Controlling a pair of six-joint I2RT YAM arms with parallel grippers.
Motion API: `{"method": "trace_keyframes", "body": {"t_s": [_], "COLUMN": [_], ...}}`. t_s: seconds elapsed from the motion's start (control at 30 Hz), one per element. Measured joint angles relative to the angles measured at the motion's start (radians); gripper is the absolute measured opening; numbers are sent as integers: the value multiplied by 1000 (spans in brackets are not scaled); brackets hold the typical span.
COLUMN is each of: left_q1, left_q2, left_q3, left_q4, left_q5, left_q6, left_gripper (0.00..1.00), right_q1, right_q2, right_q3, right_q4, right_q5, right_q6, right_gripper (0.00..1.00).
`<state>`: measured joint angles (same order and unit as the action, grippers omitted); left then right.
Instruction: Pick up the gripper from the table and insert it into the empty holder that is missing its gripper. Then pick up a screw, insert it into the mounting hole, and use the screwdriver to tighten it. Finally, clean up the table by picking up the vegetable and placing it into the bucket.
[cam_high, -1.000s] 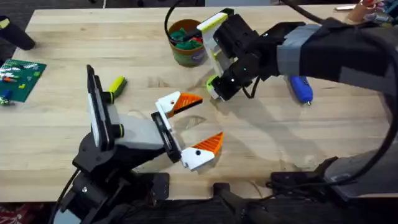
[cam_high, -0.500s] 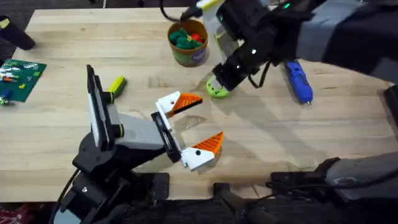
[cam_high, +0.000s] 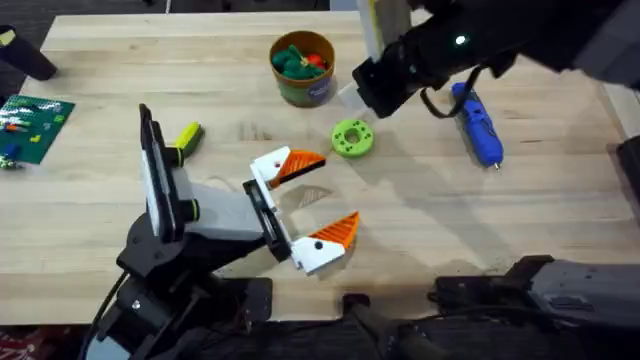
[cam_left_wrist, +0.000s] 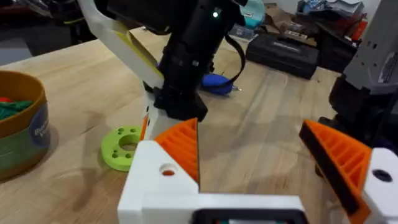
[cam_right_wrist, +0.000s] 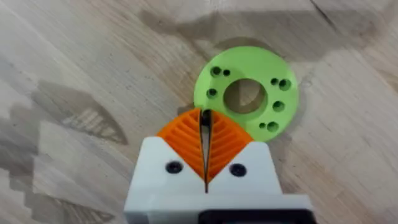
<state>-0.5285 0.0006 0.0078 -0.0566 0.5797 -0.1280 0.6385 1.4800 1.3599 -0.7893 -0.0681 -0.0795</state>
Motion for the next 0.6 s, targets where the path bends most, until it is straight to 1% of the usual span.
{"method": "trace_keyframes", "body": {"t_s": [0.13,0.33,0.43,0.6], "left_q1": [0,0,0,0], "left_q2": [0,0,0,0], "left_q3": [0,0,0,0], "left_q4": [0,0,0,0], "left_q5": [0,0,0,0], "left_q6": [0,0,0,0], "left_gripper": [986,986,986,986], "right_q1": [1,20,52,137], "right_q2": [-21,-23,-24,-24], "right_q3": [43,144,186,244], "right_q4": [-59,-166,-206,-236], "right_q5": [-29,-72,-82,-90], "right_q6": [0,-4,-12,-23], "right_gripper": [8,8,8,8]}}
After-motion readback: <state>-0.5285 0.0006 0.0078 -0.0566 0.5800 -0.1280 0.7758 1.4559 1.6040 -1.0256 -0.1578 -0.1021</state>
